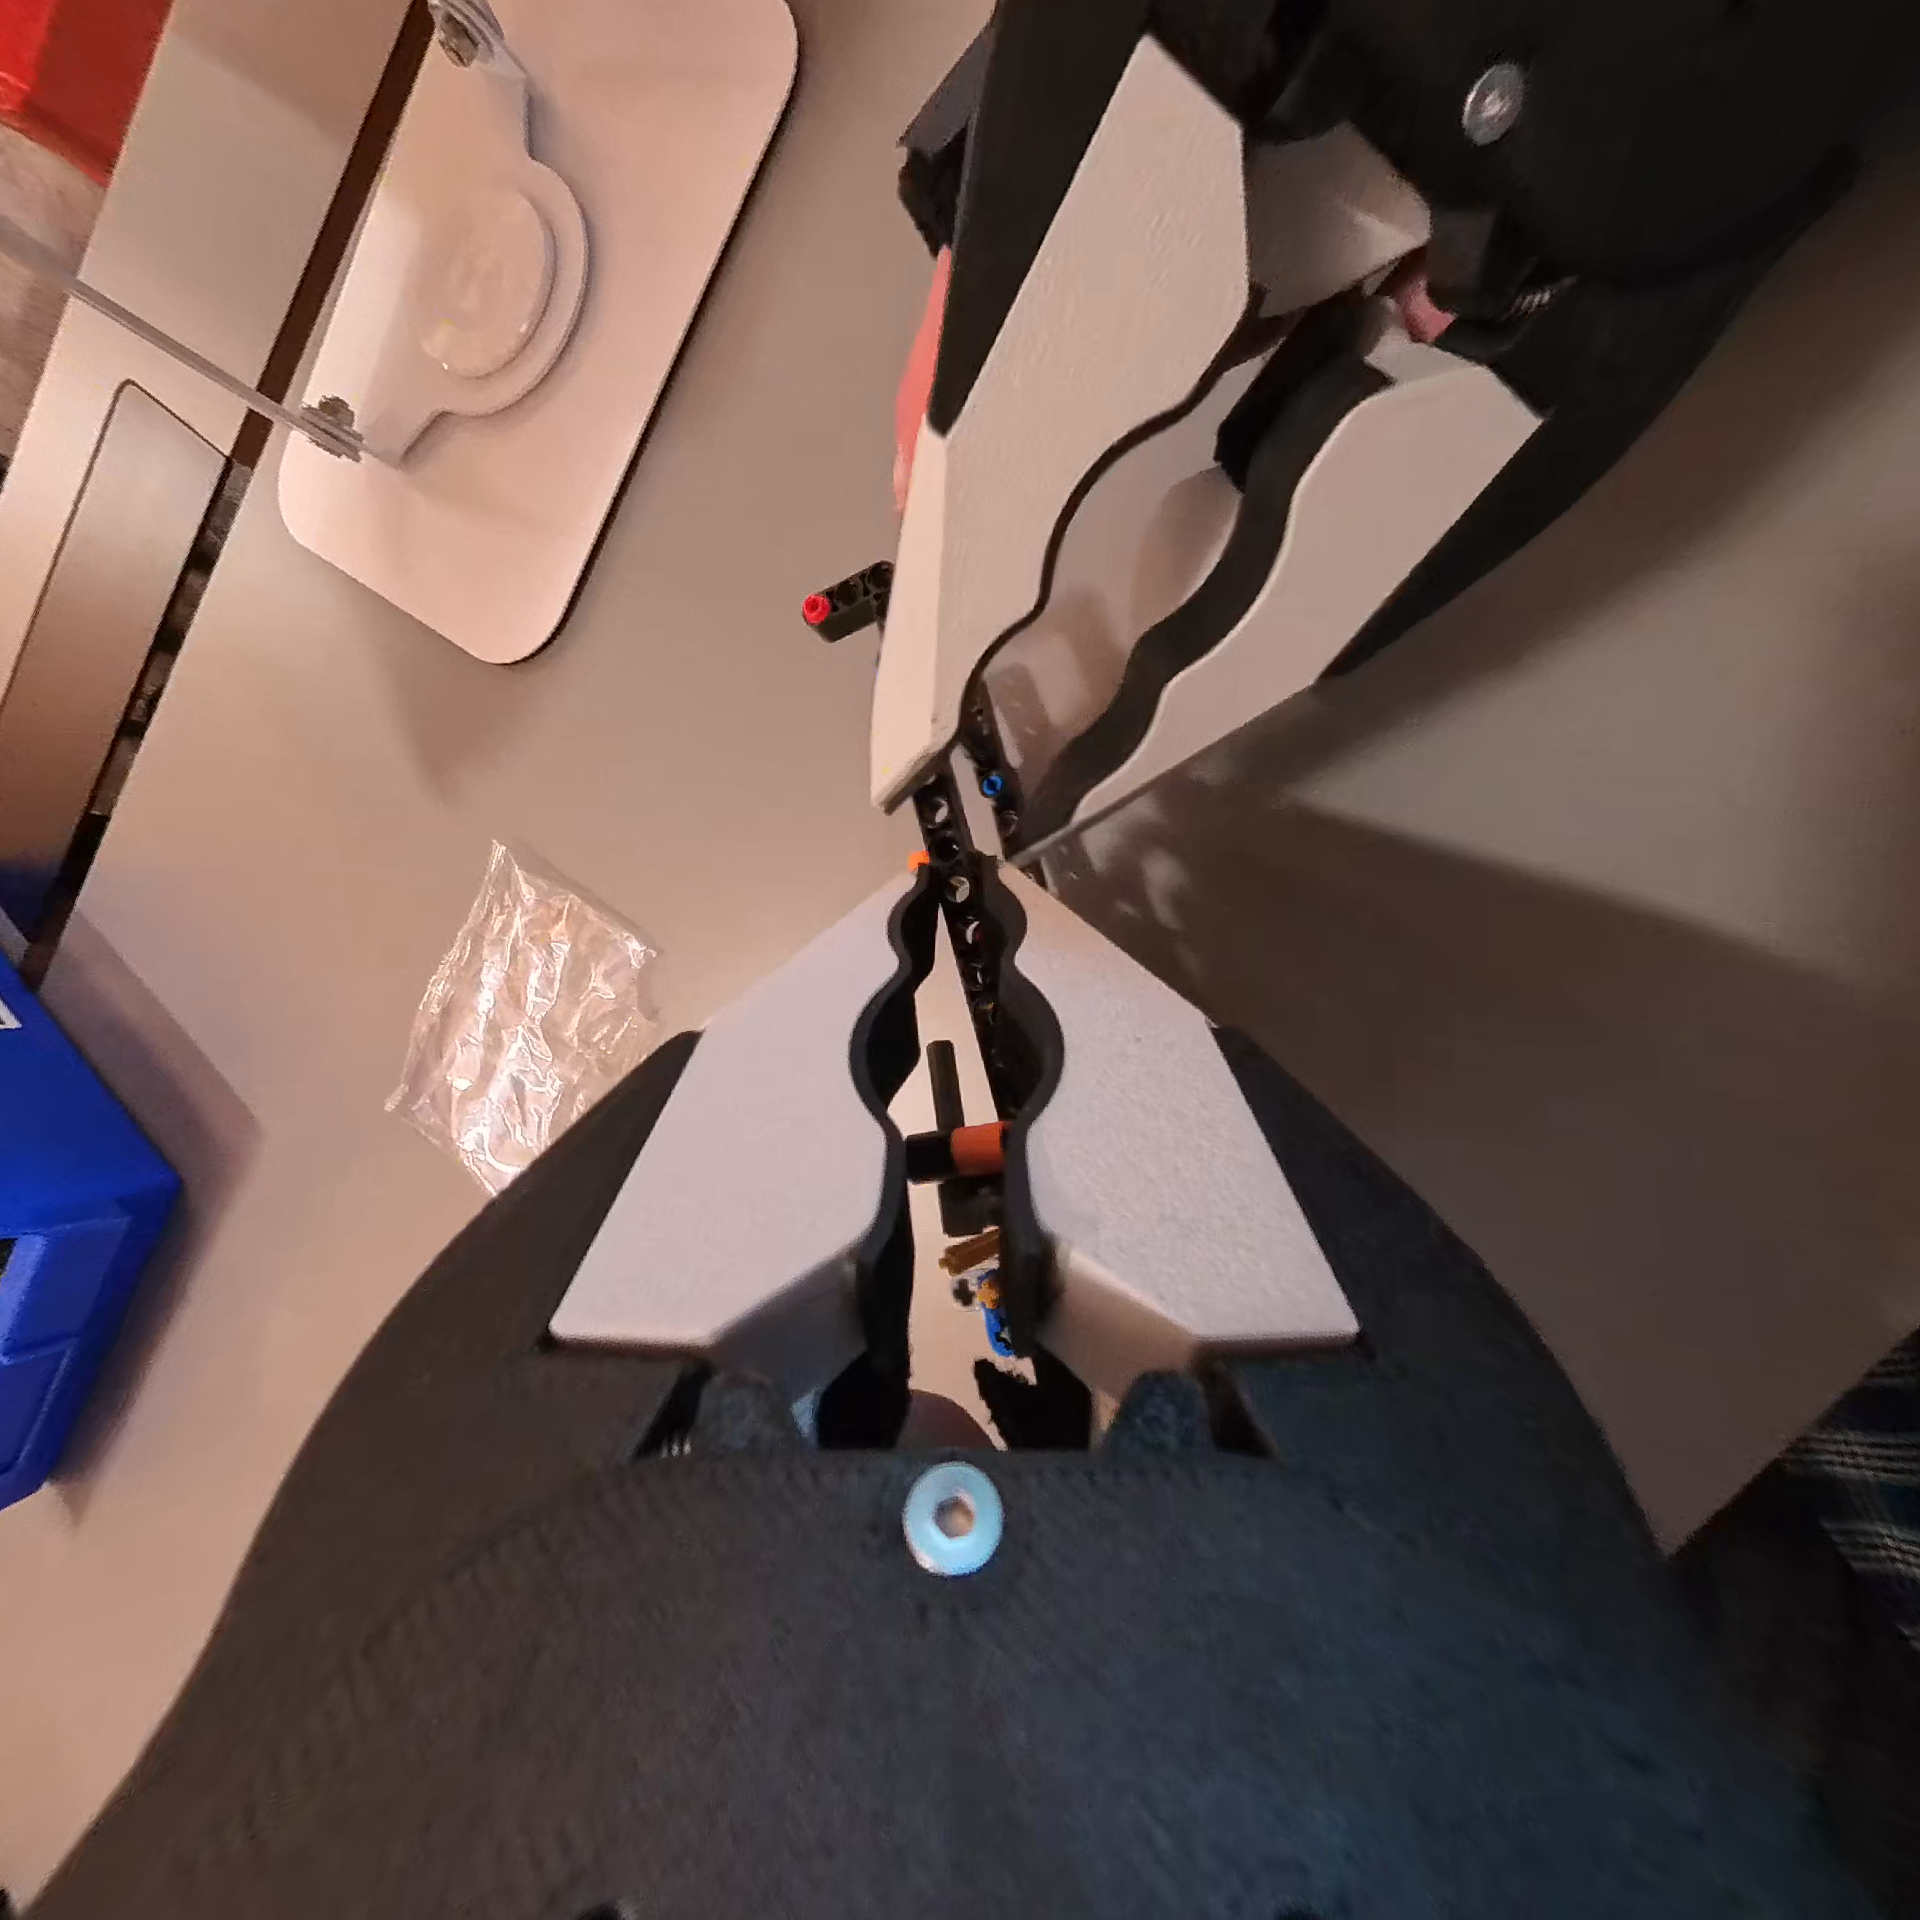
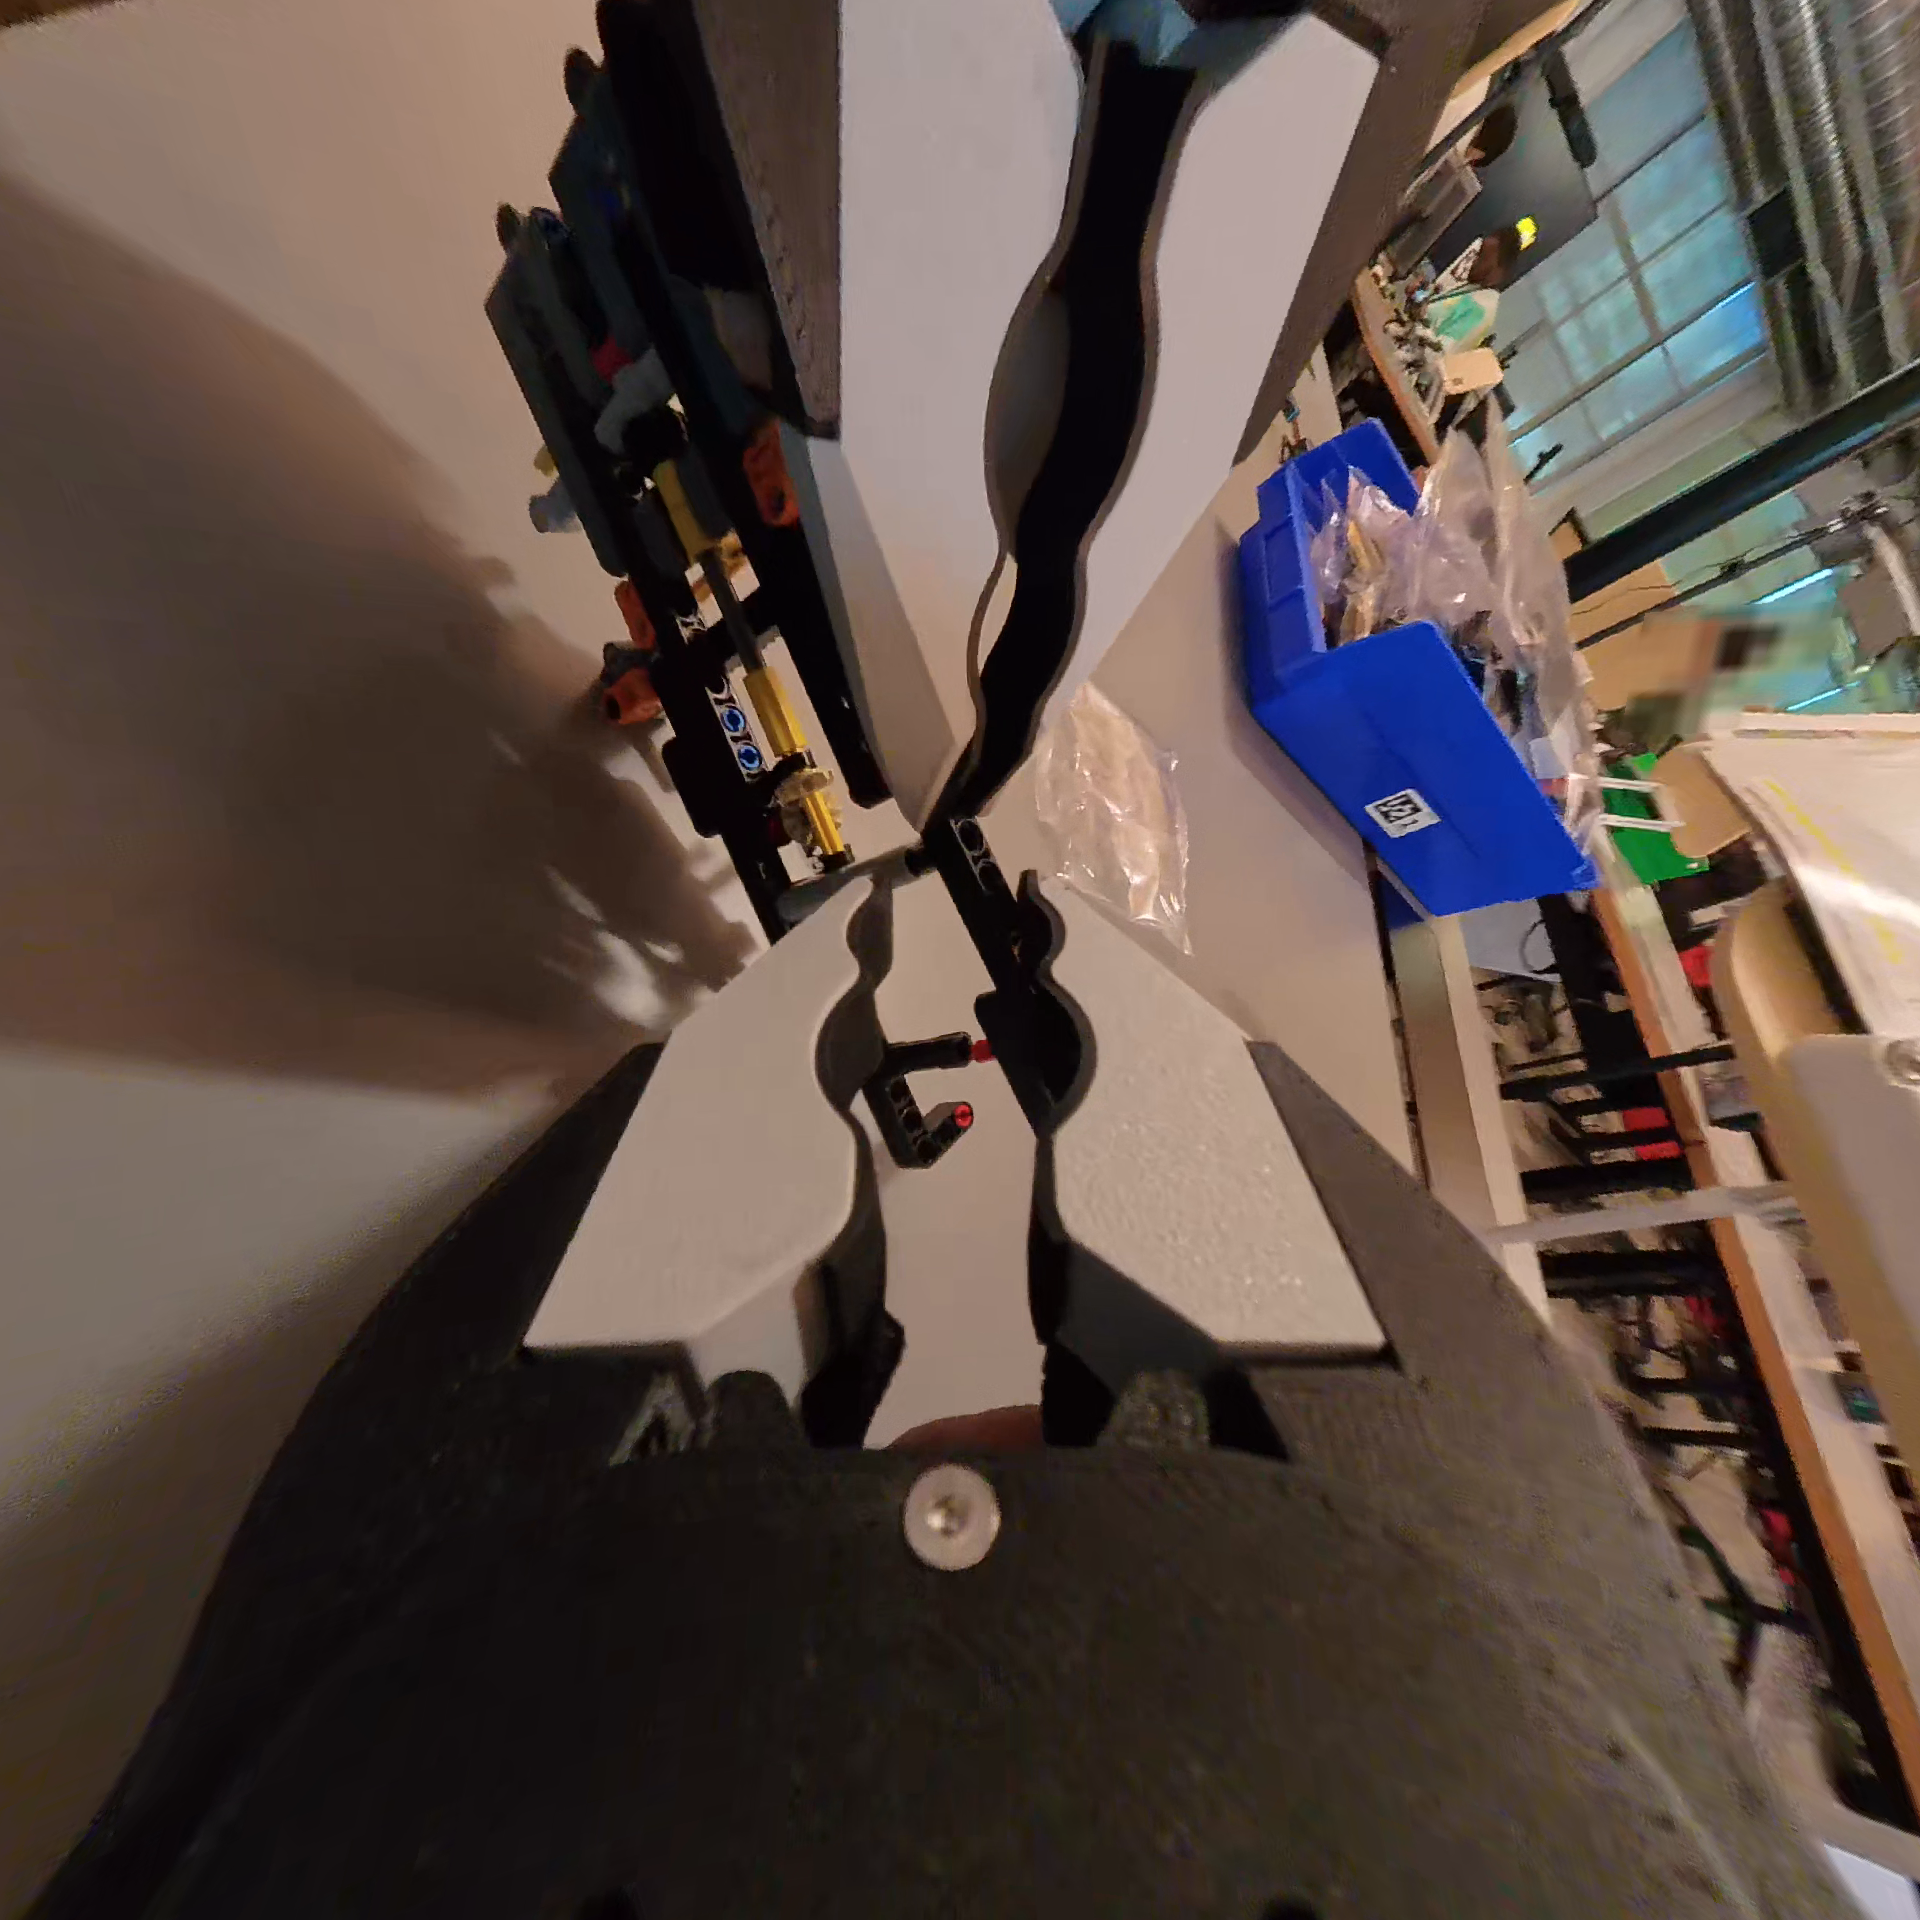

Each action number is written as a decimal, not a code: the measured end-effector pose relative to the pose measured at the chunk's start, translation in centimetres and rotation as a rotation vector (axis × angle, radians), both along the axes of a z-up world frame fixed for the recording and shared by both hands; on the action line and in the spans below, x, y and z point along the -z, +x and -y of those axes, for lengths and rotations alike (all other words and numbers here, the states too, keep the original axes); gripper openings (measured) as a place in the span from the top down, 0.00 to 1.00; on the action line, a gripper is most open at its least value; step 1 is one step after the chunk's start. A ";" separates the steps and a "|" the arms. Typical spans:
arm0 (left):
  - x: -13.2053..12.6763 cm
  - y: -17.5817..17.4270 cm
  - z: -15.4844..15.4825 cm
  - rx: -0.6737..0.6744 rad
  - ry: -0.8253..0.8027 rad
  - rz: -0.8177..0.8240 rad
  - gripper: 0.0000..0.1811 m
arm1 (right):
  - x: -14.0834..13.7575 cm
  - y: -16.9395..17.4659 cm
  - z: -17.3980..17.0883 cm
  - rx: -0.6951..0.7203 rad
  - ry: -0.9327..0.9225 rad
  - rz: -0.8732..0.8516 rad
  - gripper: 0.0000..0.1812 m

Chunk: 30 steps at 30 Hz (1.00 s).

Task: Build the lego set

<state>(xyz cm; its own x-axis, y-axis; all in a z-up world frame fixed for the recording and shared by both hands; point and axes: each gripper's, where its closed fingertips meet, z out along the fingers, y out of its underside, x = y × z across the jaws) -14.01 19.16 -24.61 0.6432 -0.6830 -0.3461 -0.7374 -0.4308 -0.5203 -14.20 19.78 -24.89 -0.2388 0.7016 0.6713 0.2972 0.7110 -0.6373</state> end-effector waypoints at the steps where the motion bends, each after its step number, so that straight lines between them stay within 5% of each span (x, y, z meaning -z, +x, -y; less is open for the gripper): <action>1: 0.0 -0.1 0.0 0.000 0.005 -0.005 0.97 | -0.1 -0.1 -0.1 0.006 0.024 -0.010 0.90; 30: 0.1 -0.2 0.2 -0.023 -0.040 0.112 0.97 | -0.1 -0.5 -0.3 0.058 0.020 -0.041 0.95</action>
